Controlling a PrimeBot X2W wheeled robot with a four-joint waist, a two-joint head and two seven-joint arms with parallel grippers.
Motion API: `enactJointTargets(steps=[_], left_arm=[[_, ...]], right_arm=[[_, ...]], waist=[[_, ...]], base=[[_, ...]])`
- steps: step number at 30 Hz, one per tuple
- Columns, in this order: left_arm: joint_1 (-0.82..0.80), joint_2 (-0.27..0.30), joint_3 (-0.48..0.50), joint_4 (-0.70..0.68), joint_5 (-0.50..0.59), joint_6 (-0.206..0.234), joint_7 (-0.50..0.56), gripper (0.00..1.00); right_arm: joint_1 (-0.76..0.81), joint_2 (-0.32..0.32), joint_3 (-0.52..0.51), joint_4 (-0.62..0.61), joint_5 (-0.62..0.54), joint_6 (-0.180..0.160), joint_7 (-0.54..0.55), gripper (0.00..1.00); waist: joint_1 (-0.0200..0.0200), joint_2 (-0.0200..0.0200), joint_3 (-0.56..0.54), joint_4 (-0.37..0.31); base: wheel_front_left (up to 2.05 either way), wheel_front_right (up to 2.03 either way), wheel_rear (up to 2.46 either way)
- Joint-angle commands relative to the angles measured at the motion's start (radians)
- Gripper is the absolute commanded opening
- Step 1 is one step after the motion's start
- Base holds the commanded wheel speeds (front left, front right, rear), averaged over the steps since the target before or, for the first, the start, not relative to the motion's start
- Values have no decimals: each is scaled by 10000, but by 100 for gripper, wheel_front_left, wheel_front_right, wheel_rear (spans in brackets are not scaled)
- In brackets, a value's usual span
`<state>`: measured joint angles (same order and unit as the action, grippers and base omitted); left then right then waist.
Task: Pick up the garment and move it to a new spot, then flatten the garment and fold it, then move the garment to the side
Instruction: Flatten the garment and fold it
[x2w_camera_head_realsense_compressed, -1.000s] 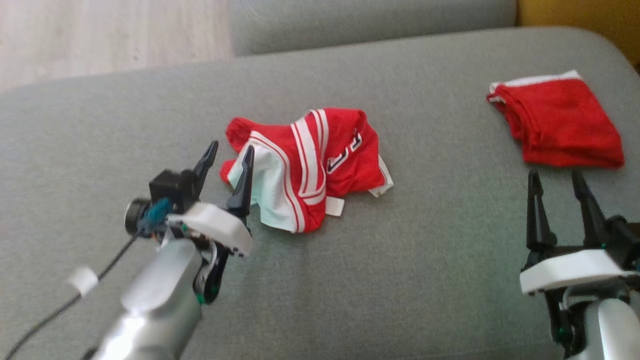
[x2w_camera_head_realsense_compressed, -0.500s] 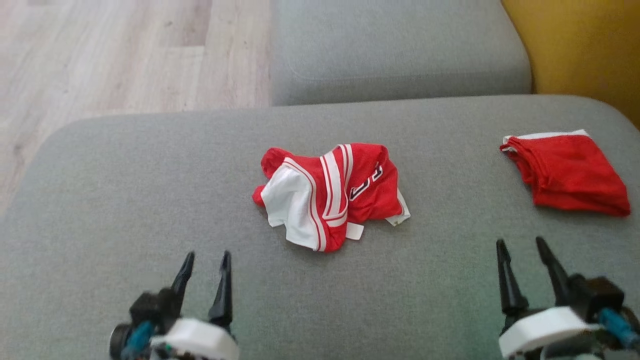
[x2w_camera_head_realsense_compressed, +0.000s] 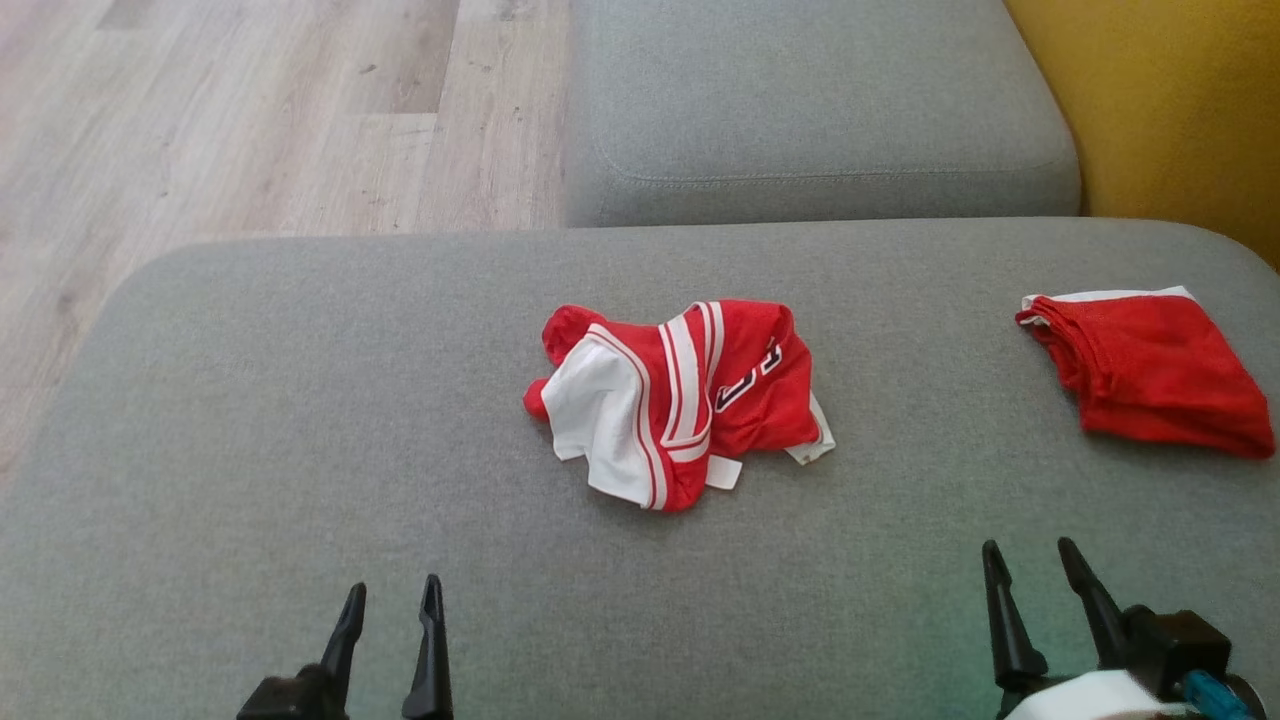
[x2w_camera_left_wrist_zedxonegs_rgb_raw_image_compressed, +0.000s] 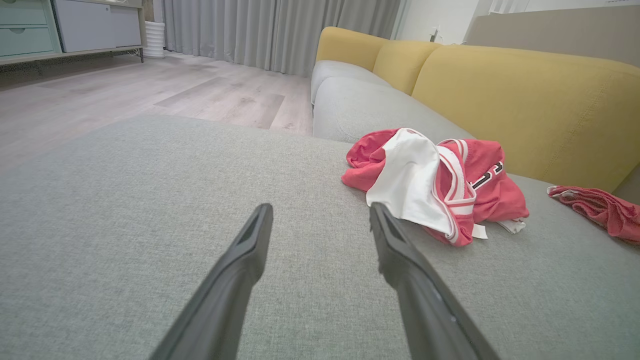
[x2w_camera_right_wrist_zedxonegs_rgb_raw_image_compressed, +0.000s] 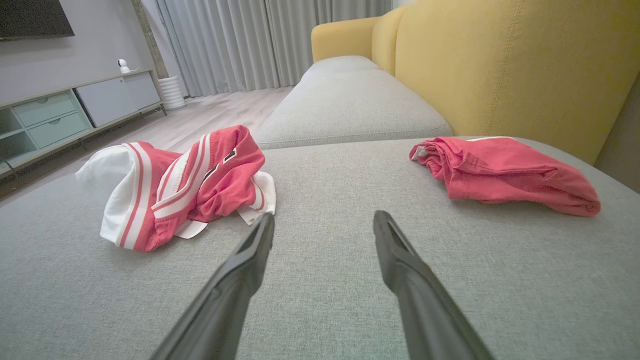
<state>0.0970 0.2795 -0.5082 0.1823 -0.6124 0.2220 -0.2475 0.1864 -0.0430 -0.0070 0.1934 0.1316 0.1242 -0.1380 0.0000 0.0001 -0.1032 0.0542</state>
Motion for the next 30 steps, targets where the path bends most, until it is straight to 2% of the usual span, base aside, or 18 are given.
enactJointTargets(steps=[1,15,20,25,30], left_arm=[[-335,193,439,-366,-44,76,-39,100],[-382,280,338,-632,-48,168,127,100],[-668,327,40,-729,176,57,296,100],[-1471,132,-755,-609,626,-363,753,100],[-2631,-413,-1596,162,996,-1002,1167,100]], right_arm=[[-350,-72,273,-282,-53,65,-143,100],[-561,-72,576,-112,-38,65,-208,100],[-746,-72,598,-153,-42,65,-197,100],[-1033,-72,517,-348,-171,65,-100,100],[-1408,-72,562,-638,-321,65,91,100]], waist=[[0,-1,-5,-7],[0,-1,52,-76],[0,-1,248,-158],[0,-1,585,-405],[0,-1,1056,-900]], base=[[0,0,0],[0,0,0],[0,0,0],[0,0,0],[0,0,0]])
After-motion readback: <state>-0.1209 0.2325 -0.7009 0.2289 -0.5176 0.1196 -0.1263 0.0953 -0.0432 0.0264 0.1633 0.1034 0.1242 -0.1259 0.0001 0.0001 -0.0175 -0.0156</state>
